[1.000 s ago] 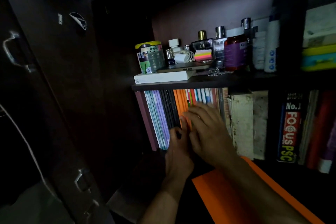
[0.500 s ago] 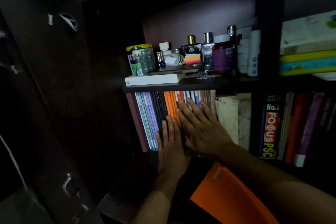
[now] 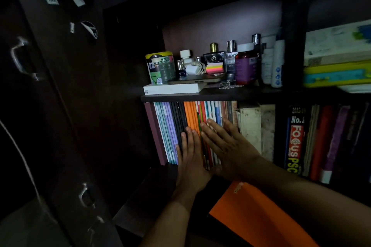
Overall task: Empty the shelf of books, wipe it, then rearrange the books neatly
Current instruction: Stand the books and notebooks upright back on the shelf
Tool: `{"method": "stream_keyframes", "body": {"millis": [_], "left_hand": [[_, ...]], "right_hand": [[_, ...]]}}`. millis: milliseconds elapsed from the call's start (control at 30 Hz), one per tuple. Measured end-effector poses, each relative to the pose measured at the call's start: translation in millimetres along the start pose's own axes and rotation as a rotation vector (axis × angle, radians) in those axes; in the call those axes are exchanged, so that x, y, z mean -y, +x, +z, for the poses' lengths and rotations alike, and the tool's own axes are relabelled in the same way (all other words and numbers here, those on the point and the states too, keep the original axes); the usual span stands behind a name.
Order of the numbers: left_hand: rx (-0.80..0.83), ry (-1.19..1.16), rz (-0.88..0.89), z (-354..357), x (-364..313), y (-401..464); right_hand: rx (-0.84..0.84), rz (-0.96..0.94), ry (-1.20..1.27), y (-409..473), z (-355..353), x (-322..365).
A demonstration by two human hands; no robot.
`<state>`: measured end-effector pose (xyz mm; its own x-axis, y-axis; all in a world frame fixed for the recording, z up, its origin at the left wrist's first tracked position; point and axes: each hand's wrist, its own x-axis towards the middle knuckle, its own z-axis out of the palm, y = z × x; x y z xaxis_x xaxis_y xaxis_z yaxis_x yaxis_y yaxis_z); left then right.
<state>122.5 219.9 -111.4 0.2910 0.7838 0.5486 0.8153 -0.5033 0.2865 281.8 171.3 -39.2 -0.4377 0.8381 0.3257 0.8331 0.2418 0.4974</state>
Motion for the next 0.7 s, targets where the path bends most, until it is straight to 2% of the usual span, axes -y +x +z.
{"method": "stream_keyframes", "body": {"millis": [133,200,233,367,567,700], "left_hand": [[0.029,0.037,-0.035,-2,-1,0],[0.031,0.032,-0.043,-3,-3,0],[0.025,0.033,-0.041,-3,-2,1],[0.027,0.037,-0.032,-3,-4,-1],[-0.021,0.065,-0.035,-2,-8,-3],[-0.025,0.063,-0.058,-4,-14,-7]], "right_hand": [[-0.077,0.046,0.357,-36,-15,5],[0.114,0.162,0.495,-72,-6,2],[0.195,0.234,0.52,-90,2,1],[0.247,0.43,0.554,-130,26,6],[0.269,0.567,0.681,-128,45,-11],[0.294,0.58,0.691,-130,48,-20]]}}
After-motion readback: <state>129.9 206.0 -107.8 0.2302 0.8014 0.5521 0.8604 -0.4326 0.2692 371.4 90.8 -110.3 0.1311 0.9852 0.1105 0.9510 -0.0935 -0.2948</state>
